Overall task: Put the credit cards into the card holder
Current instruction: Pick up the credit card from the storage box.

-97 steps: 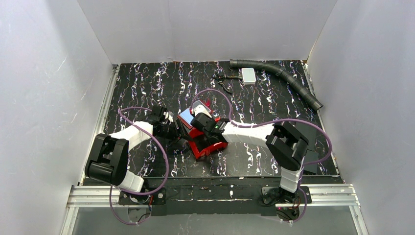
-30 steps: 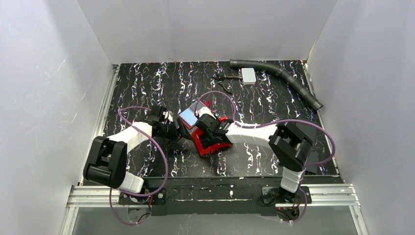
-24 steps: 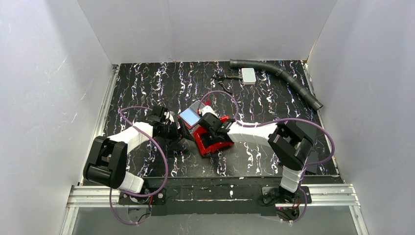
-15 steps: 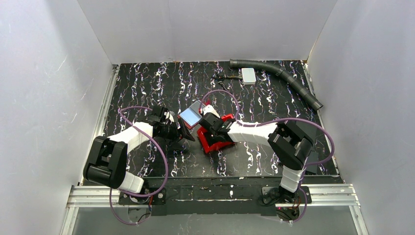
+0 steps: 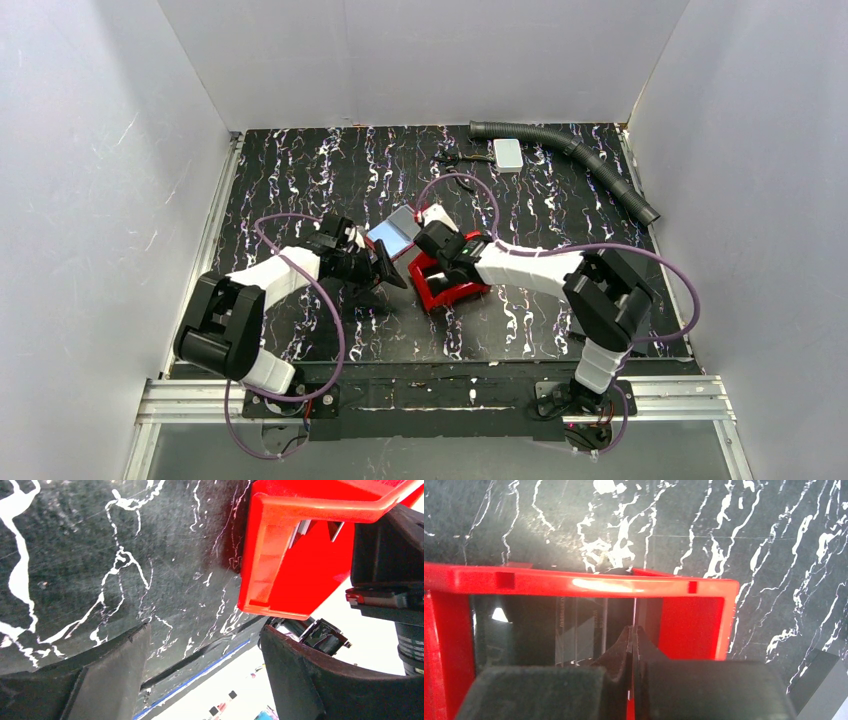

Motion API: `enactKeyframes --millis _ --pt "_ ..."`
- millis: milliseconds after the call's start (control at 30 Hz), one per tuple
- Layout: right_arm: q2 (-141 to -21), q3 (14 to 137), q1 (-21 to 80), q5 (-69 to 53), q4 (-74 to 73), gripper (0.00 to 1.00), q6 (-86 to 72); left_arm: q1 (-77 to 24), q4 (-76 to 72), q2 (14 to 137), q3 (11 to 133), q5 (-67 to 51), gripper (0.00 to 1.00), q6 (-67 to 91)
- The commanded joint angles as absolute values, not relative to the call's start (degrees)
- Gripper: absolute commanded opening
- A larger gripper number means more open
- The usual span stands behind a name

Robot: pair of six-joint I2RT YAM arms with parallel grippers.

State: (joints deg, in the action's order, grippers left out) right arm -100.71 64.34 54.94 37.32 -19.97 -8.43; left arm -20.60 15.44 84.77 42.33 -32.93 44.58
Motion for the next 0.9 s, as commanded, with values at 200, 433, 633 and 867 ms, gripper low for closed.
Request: enactKeyframes --millis 200,433,633,867 --pt "-94.55 62.38 50.70 33.40 -18.73 0.01 -7.70 -23.59 6.49 91.12 46.12 -38.87 0.81 49.89" --pt "-94.38 61.33 49.31 31.66 -18.04 0.01 -7.31 -25.91 3.62 94.23 48.95 -38.26 0.77 52.35" --pt "-95.22 61.66 49.22 35.90 -19.50 0.01 -7.61 -26.23 3.65 92.79 47.63 -36.57 0.76 52.82" --pt "-93.56 62.40 49.22 38.38 -21.30 0.01 -8.00 -26.23 3.65 93.30 48.18 -36.91 0.76 52.83"
